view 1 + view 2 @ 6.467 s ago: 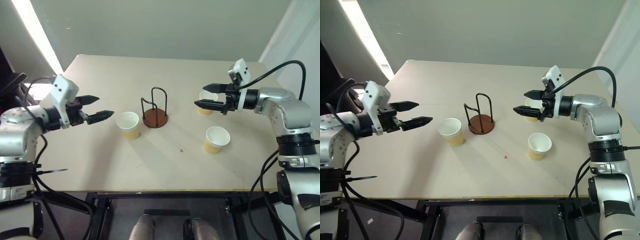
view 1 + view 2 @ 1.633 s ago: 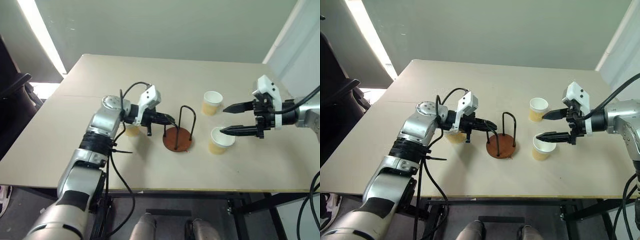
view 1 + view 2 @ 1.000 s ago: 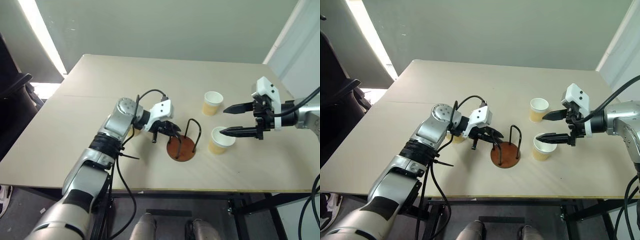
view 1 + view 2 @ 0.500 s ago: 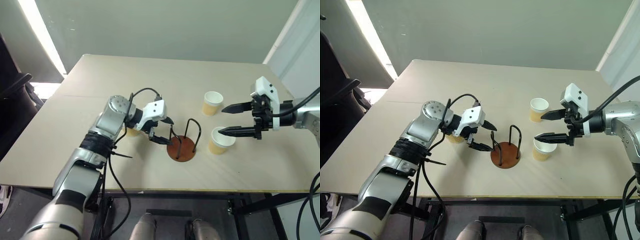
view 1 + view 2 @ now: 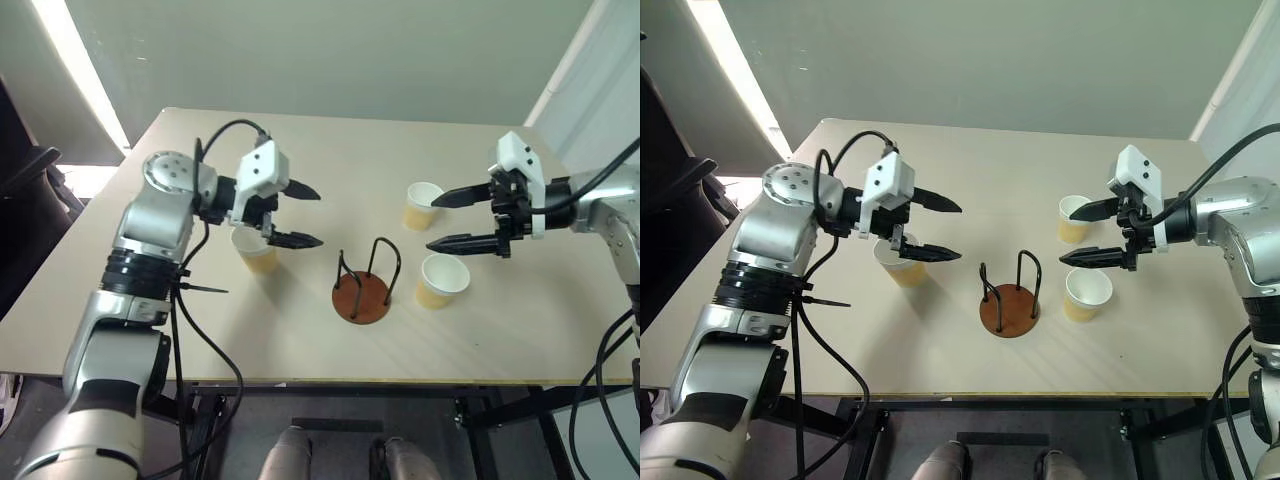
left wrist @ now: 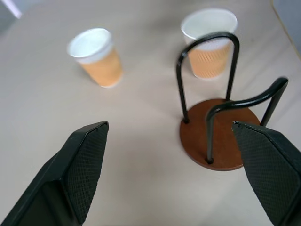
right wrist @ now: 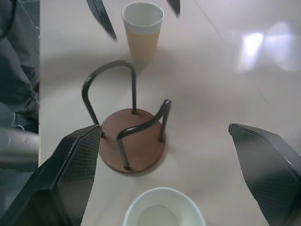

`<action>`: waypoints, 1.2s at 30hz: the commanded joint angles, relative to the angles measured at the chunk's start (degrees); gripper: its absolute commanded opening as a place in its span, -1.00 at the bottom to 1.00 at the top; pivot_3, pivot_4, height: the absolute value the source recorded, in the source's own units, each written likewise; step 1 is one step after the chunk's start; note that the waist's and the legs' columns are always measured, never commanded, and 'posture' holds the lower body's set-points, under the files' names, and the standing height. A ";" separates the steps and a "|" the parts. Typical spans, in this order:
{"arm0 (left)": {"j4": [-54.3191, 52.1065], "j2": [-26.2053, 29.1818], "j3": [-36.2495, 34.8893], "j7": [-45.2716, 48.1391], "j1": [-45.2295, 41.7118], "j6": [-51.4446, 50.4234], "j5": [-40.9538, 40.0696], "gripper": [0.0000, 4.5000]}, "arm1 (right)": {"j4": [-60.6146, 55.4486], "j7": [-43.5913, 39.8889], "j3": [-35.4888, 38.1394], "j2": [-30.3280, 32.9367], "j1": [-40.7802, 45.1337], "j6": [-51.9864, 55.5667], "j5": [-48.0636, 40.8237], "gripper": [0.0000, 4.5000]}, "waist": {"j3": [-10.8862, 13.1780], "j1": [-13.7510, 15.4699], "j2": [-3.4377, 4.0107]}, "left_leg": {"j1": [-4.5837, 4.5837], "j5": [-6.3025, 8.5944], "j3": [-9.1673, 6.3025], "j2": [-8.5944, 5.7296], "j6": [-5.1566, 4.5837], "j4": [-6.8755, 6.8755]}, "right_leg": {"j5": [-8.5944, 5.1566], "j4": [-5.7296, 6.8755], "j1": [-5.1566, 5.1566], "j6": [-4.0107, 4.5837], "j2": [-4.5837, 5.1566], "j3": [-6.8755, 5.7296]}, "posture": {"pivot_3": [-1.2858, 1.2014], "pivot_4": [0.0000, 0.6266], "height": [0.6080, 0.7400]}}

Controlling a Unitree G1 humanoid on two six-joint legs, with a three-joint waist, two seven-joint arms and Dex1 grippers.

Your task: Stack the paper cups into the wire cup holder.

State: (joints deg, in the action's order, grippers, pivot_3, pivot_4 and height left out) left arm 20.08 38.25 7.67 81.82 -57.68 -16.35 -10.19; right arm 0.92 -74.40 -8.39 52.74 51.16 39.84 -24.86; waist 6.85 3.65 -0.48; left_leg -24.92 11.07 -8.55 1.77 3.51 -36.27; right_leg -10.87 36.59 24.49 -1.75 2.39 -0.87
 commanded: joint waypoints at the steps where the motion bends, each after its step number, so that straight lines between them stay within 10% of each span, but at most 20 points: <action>1: -5.07 2.08 -4.91 -2.05 -2.24 -6.43 -4.61 0.99 | 6.05 1.38 -1.99 -4.24 6.18 -6.09 4.77 1.00 | 0.00 -0.22 0.00 | 0.00 0.00 0.00 0.01 0.00 0.01 | 0.01 0.01 0.03 0.01 0.00 0.00 | 0.03 -0.52 1.00; 16: -15.00 13.07 -6.45 -2.63 6.22 -13.14 -7.63 0.99 | 51.30 8.09 -13.79 -18.03 23.63 -44.42 33.15 1.00 | 0.01 -0.46 0.05 | -0.18 0.23 -0.11 0.08 0.07 0.22 | -0.04 0.36 0.86 0.39 0.07 0.47 | 0.03 -0.52 1.00; 36: -15.33 13.68 -7.25 -10.17 6.58 -14.35 -8.20 0.99 | 71.95 19.86 -15.85 -24.11 30.86 -53.43 49.39 1.00 | 0.05 -0.83 0.12 | -0.09 0.72 0.22 0.12 0.10 0.23 | -0.07 0.33 1.00 0.47 0.07 0.78 | 0.03 -0.52 1.00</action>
State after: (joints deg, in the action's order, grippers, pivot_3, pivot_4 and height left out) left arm 6.66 50.83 2.33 72.08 -50.69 -30.57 -18.07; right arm 72.91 -55.67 -24.15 28.69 79.80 -13.17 23.83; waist 6.90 2.81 -0.36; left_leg -25.01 11.79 -8.33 1.88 3.60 -36.04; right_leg -10.95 36.92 25.49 -1.27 2.46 -0.09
